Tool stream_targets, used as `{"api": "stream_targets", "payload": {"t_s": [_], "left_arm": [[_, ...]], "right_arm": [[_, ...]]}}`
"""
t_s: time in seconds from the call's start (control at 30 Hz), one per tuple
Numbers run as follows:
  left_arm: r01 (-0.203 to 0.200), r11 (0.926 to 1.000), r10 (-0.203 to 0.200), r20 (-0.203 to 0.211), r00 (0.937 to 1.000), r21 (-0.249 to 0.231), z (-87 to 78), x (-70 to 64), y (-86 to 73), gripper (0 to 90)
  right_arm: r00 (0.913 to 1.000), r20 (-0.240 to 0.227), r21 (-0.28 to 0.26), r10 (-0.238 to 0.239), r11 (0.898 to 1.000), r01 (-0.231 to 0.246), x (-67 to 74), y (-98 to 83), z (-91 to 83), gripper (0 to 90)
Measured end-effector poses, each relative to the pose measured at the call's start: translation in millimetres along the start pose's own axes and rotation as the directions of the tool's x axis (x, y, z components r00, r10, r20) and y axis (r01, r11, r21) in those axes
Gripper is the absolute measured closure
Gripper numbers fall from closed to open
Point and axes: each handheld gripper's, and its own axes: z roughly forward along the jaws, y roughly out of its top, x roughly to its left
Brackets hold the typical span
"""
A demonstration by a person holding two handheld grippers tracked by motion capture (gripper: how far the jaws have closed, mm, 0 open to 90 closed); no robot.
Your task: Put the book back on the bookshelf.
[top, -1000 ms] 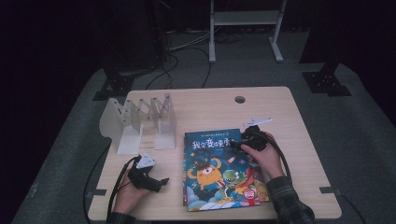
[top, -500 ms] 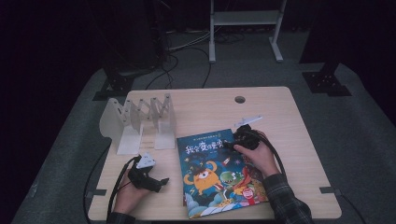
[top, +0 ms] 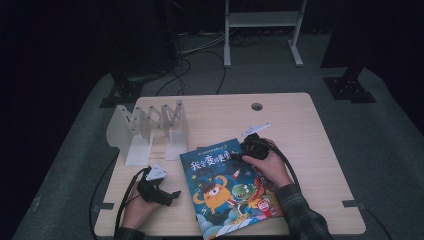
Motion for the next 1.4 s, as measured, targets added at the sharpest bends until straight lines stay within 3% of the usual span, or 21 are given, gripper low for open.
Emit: {"api": "stream_targets", "payload": {"t_s": [0.23,0.37,0.47,0.8,1.17,1.33,1.4], "left_arm": [[0.005,1.0,-0.005,0.0,1.0,-0.004,0.3,-0.4,0.0,0.0],[0.002,1.0,-0.002,-0.001,1.0,-0.003,0.2,-0.2,0.0,0.0],[0.004,1.0,-0.004,0.0,1.0,-0.003,0.2,-0.4,0.0,0.0],[0.004,1.0,-0.004,0.0,1.0,-0.003,0.2,-0.4,0.0,0.0],[0.004,1.0,-0.004,0.0,1.0,-0.003,0.2,-0.4,0.0,0.0],[0.004,1.0,-0.004,0.0,1.0,-0.003,0.2,-0.4,0.0,0.0],[0.004,1.0,-0.004,0.0,1.0,-0.003,0.2,-0.4,0.0,0.0]], "right_arm": [[0.9994,-0.003,0.008,-0.035,0.999,0.035,8.8,2.7,-0.4,34.1],[0.9989,0.012,-0.016,-0.045,0.999,0.045,8.2,-5.4,-19.8,33.6],[0.9996,0.004,-0.038,-0.027,0.999,0.027,7.7,-10.9,-30.8,33.5],[0.9994,0.023,-0.071,-0.025,0.997,0.027,14.7,-59.4,-80.9,32.2],[0.9995,0.017,-0.083,-0.026,0.996,0.027,31.3,-101.7,-111.0,31.7],[0.9993,-0.002,-0.072,-0.036,0.997,0.036,40.5,-119.2,-120.9,31.1],[0.9982,-0.044,-0.076,-0.042,0.996,0.038,45.1,-128.4,-125.0,30.5]]}}
